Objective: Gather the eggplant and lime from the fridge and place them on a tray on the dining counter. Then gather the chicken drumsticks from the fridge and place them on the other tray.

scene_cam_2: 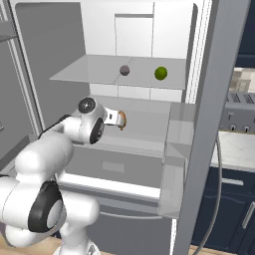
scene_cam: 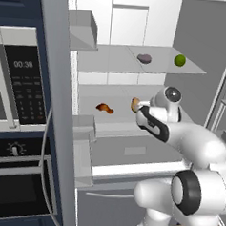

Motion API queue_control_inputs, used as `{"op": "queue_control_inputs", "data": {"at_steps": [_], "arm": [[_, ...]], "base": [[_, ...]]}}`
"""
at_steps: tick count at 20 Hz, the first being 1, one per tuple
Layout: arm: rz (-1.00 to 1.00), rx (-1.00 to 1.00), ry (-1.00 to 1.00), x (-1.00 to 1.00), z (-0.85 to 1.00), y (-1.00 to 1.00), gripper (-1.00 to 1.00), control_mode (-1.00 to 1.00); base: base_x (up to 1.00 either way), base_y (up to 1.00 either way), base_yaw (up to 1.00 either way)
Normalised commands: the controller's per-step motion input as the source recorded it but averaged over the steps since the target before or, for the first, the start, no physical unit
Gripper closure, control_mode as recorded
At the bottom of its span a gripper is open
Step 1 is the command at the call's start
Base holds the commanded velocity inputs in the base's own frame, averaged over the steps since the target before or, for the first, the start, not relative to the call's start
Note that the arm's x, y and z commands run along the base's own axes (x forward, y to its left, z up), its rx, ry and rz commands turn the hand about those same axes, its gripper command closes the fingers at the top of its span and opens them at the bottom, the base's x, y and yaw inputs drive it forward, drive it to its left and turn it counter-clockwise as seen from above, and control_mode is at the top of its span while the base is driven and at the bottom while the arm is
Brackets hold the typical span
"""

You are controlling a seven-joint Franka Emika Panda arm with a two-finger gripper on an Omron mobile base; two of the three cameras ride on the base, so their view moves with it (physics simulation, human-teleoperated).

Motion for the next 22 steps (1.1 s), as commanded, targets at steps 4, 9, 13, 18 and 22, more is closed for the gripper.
{"op": "queue_control_inputs", "data": {"at_steps": [4, 9, 13, 18, 22], "arm": [[0.00, 0.00, 0.01, 0.32, -0.18, 0.00, -1.00, -1.00], [0.00, 0.00, 0.04, 0.26, -0.10, 0.00, -1.00, -1.00], [0.00, 0.00, 0.06, 0.27, -0.09, 0.00, -1.00, -1.00], [0.01, 0.00, 0.06, 0.29, -0.14, 0.00, -1.00, -1.00], [0.01, 0.00, 0.03, 0.25, -0.23, 0.00, -1.00, -1.00]], "base": [[0.00, 0.00, 0.00], [0.00, 0.00, 0.00], [0.00, 0.00, 0.00], [0.00, 0.00, 0.00], [0.00, 0.00, 0.00]]}}
